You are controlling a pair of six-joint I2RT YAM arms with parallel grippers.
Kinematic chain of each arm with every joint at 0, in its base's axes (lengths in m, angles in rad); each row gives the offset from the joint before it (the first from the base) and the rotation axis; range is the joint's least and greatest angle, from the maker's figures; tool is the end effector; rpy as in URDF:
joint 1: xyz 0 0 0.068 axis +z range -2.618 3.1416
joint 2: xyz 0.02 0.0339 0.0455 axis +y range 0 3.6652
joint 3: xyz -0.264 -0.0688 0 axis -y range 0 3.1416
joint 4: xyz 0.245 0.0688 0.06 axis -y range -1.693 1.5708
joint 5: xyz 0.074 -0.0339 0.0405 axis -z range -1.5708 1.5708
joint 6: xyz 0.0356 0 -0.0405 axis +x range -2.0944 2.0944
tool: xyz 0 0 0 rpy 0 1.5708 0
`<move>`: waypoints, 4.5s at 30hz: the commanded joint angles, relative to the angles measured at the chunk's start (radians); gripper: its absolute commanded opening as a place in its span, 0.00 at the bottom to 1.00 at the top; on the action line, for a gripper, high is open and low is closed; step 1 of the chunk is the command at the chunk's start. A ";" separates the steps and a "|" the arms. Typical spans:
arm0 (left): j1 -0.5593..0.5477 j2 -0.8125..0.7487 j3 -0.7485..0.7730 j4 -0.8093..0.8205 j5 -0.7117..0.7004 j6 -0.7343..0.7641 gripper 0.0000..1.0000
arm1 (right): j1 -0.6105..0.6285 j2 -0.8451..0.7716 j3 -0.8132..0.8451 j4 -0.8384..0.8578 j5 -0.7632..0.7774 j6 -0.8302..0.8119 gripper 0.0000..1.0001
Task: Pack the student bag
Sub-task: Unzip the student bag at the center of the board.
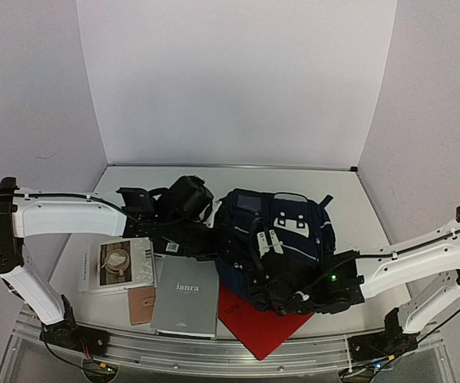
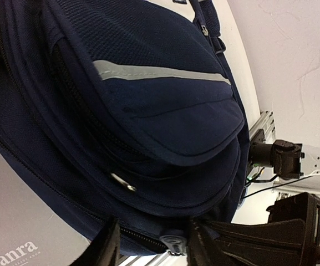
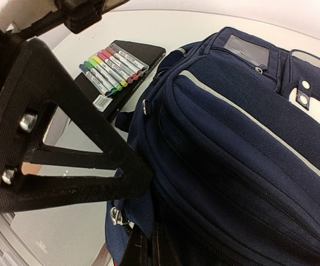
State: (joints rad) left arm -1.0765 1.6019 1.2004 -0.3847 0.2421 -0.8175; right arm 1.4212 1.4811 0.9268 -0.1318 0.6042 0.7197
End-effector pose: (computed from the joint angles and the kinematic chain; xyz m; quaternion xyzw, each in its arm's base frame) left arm 0.1604 -0.3156 0.2600 0.1642 0.9036 -0.3732 0.1311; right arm 0.0671 0.3096 0.2331 -0.1769 0.8541 0.2296 0.4320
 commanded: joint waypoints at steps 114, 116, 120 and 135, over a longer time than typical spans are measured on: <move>-0.074 -0.099 -0.160 -0.037 -0.342 -0.072 0.00 | 0.005 -0.041 0.032 -0.029 0.112 0.068 0.00; -0.049 -0.104 -0.176 -0.053 -0.338 -0.091 0.00 | 0.005 -0.046 0.032 -0.043 0.115 0.070 0.00; 0.007 -0.124 -0.199 -0.074 -0.333 -0.104 0.00 | 0.005 -0.047 0.036 -0.086 0.122 0.078 0.00; 0.195 -0.128 -0.200 -0.175 -0.308 -0.001 0.00 | 0.008 -0.055 0.045 -0.149 0.100 0.044 0.00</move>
State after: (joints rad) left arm -1.0763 1.4681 1.0187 -0.2642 0.2596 -0.8364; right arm 1.4137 1.4811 0.9561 -0.0955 0.5958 0.7774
